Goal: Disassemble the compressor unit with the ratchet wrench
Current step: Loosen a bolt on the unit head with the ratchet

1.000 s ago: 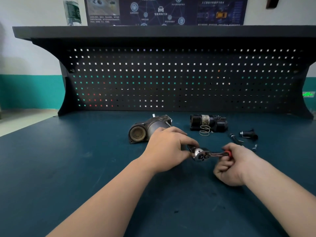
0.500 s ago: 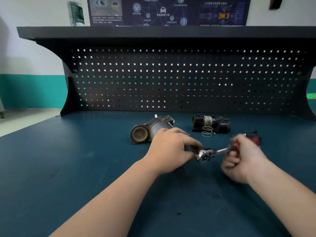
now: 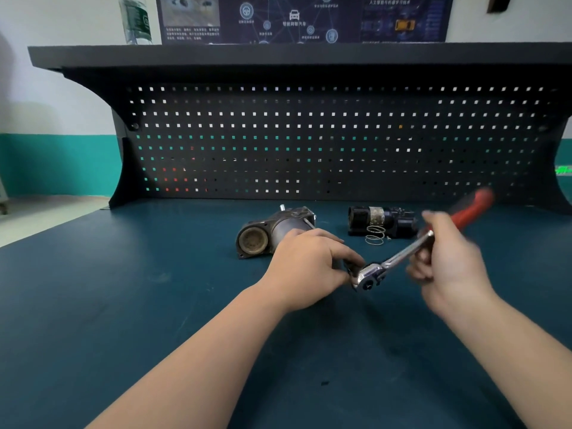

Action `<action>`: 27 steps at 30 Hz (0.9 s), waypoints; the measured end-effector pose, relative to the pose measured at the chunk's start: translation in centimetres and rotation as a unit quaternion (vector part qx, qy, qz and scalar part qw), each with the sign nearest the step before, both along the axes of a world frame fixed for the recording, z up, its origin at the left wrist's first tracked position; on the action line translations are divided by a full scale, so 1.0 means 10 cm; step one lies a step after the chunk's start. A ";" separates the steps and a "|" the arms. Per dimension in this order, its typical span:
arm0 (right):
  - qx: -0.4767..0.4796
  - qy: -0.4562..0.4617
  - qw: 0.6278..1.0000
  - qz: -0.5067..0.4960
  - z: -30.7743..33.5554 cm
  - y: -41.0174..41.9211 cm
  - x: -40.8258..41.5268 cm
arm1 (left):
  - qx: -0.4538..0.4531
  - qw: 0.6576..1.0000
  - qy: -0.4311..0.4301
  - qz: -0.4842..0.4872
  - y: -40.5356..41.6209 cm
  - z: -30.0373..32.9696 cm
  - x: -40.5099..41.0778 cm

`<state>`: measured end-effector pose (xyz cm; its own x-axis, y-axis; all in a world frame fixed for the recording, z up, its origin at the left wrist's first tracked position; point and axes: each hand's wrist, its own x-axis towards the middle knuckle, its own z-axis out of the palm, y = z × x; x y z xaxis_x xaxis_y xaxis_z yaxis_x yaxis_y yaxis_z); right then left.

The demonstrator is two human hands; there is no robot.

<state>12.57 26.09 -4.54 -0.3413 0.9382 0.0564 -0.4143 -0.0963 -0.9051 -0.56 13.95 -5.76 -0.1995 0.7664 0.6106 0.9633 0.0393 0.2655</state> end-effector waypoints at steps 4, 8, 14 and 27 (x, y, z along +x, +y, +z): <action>-0.260 0.014 0.963 0.074 -0.23 0.00 -0.07 | -0.021 1.000 0.021 0.005 0.00 0.02 -0.03; -0.060 0.045 0.996 0.046 -0.06 0.04 -0.07 | -0.060 0.996 0.063 -0.004 -0.01 0.03 -0.06; 0.246 0.021 0.969 0.004 0.15 -0.15 -0.01 | 0.003 0.999 0.044 0.004 0.01 -0.02 -0.03; 0.168 0.039 0.985 0.024 0.13 -0.12 0.02 | -0.033 0.999 0.039 -0.010 -0.03 0.00 -0.06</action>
<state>12.77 24.84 -3.27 -0.3681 0.8451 0.3876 -0.4854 0.1809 -0.8554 -1.12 13.62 -5.75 -0.1383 0.8081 0.5725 0.9817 0.0355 0.1870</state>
